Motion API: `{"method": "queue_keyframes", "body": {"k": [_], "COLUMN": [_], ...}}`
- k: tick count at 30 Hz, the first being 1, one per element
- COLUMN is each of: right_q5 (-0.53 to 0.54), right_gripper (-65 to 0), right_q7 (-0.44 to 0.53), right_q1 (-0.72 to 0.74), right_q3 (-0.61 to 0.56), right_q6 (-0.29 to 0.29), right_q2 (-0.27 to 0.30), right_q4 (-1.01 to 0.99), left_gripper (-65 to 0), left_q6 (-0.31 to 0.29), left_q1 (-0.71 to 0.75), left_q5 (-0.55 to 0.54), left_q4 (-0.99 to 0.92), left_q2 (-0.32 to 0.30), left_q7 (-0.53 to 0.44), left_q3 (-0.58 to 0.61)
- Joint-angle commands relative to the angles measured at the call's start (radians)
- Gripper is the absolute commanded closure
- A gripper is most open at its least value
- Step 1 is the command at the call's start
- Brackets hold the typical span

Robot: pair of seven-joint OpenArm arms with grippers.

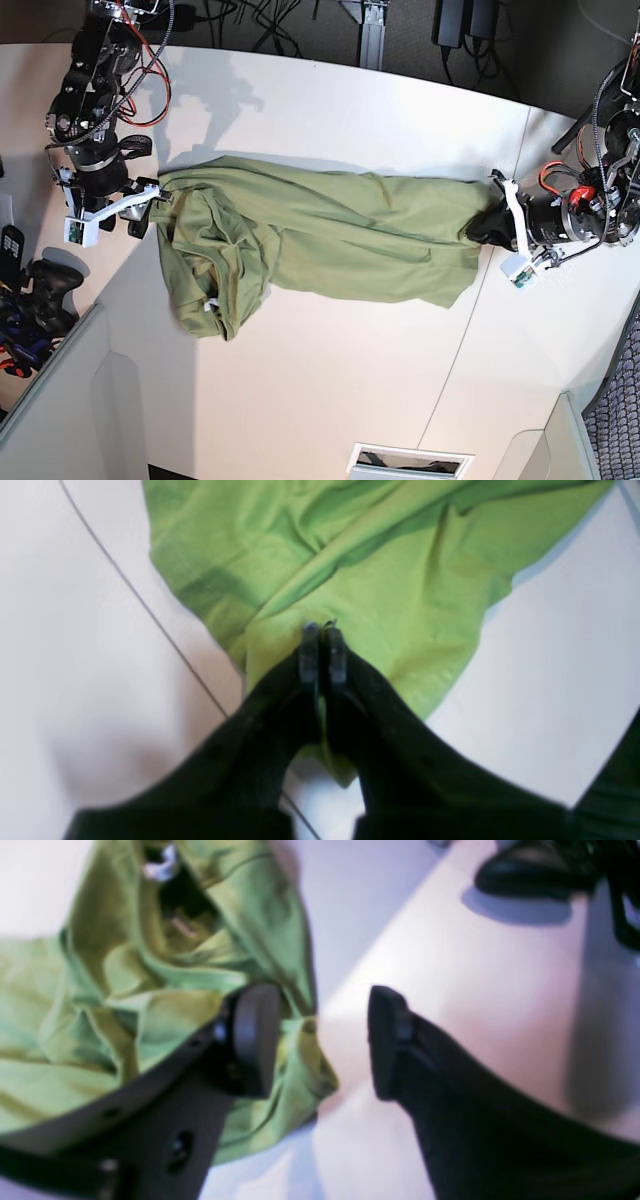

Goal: Layout the t-shirt on the table in an organized manner, then fold the t-shirt properly

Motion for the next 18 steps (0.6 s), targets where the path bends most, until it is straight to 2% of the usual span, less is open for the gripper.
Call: {"method": "queue_keyframes", "body": {"k": [1, 11, 12, 14, 16, 18], "right_q5": [0.022, 0.015, 0.015, 0.016, 0.015, 0.015], "right_gripper": [-30.1, -29.8, -28.1, -17.1, -1.5, 0.0], "right_q7": [0.016, 0.017, 0.02, 0.03, 0.037, 0.038], "right_q1": [0.016, 0.003, 0.003, 0.003, 0.005, 0.012], "right_q3": [0.004, -0.015, -0.015, -0.015, -0.015, -0.015], "right_q6": [-0.002, 0.0, 0.0, 0.0, 0.0, 0.001], "right_q2": [0.011, 0.011, 0.011, 0.01, 0.011, 0.011], "right_q4": [0.009, -0.129, -0.149, -0.169, -0.165, -0.141], "left_gripper": [0.0, 0.0, 0.0, 0.0, 0.0, 0.0], "left_q6": [-0.034, -0.04, -0.04, -0.04, -0.04, -0.04], "left_q1": [-0.019, -0.019, -0.019, -0.019, -0.021, -0.022], "left_q5": [-0.023, -0.037, -0.037, -0.037, -0.035, -0.035], "left_q4": [0.022, 0.029, 0.029, 0.029, 0.03, 0.043], "left_q2": [-0.019, -0.019, -0.019, -0.019, -0.019, -0.022], "left_q7": [-0.025, -0.024, -0.024, -0.025, -0.032, -0.032], "left_q3": [-0.01, -0.01, -0.01, -0.01, -0.01, -0.027]}}
